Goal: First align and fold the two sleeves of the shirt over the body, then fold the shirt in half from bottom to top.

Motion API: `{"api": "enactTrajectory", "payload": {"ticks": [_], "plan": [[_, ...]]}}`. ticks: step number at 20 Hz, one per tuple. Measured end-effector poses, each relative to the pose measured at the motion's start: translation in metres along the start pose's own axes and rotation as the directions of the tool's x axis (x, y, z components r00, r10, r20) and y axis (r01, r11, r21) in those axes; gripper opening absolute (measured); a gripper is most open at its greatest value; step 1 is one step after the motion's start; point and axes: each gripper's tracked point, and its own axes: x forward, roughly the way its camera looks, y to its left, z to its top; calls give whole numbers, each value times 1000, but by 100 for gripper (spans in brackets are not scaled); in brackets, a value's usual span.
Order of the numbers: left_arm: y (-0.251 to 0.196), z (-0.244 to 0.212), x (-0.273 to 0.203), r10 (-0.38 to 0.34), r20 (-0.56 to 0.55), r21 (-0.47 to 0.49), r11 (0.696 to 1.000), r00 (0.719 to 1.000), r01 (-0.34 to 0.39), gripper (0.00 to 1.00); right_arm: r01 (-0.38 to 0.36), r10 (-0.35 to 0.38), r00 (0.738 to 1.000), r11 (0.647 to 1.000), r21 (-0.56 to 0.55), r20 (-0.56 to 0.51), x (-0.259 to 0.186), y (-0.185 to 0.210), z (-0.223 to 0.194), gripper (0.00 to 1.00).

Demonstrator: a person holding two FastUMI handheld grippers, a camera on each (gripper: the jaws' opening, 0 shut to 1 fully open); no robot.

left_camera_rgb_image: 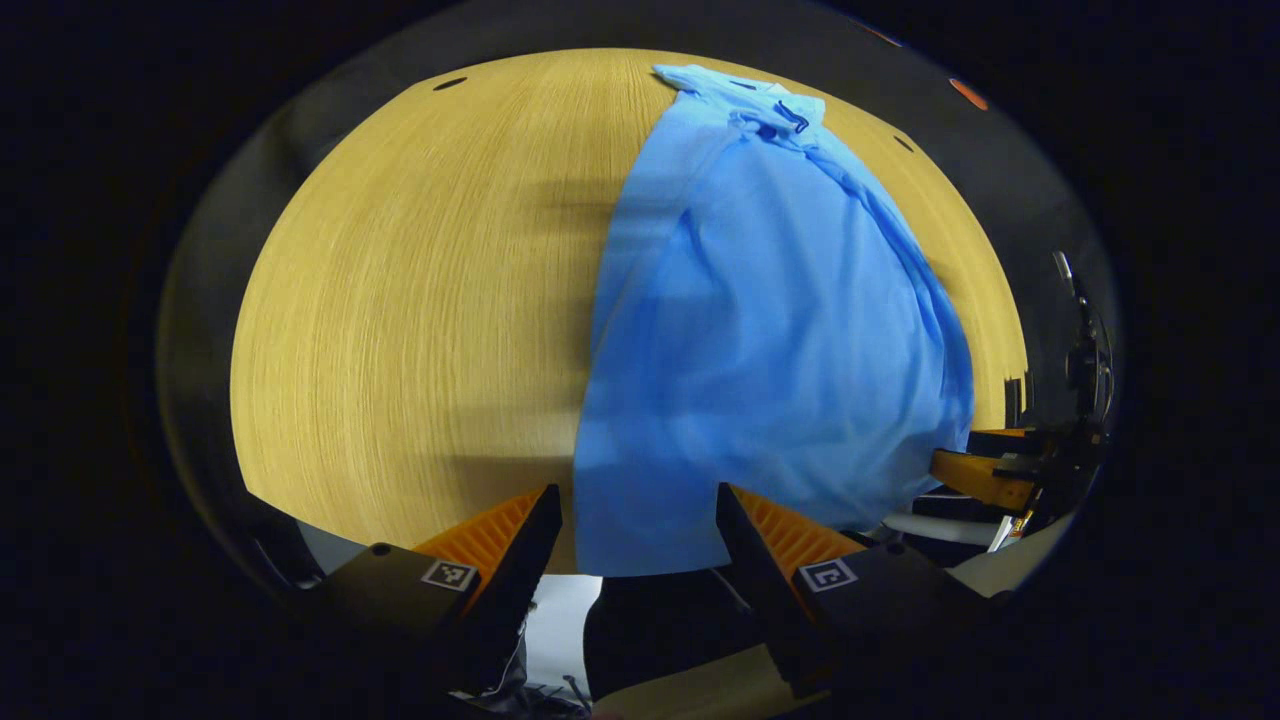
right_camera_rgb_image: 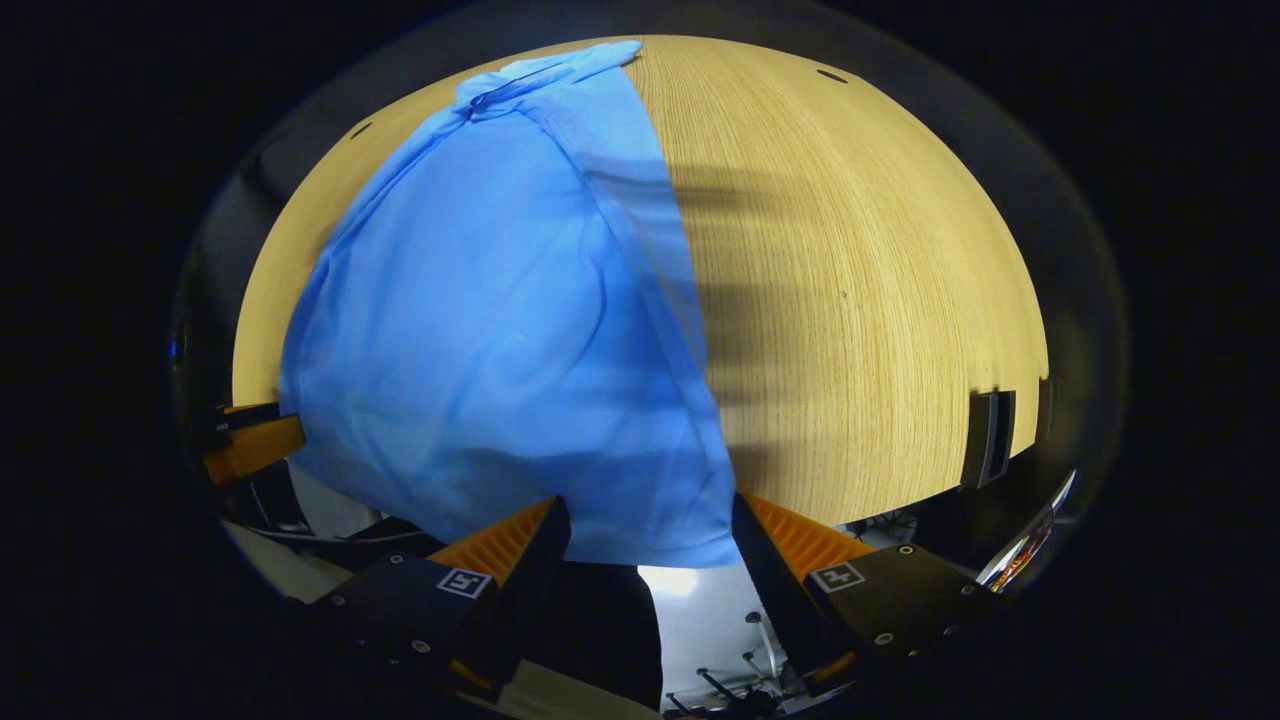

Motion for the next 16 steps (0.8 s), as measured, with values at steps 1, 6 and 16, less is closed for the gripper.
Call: {"api": "enactTrajectory", "payload": {"ticks": [1,6,16], "plan": [[0,-4,2,0,-9,-11,1000,1000,0,100,10,-10,1000,1000,-16,-1,1,0,-1,99],[4,-4,5,55,-9,25,998,998,-55,98,10,-10,1000,1000,-17,-12,1,2,-2,99],[4,-3,7,76,-14,77,994,997,-75,52,2,-2,1000,1000,2,-1,1,7,2,14]]}}
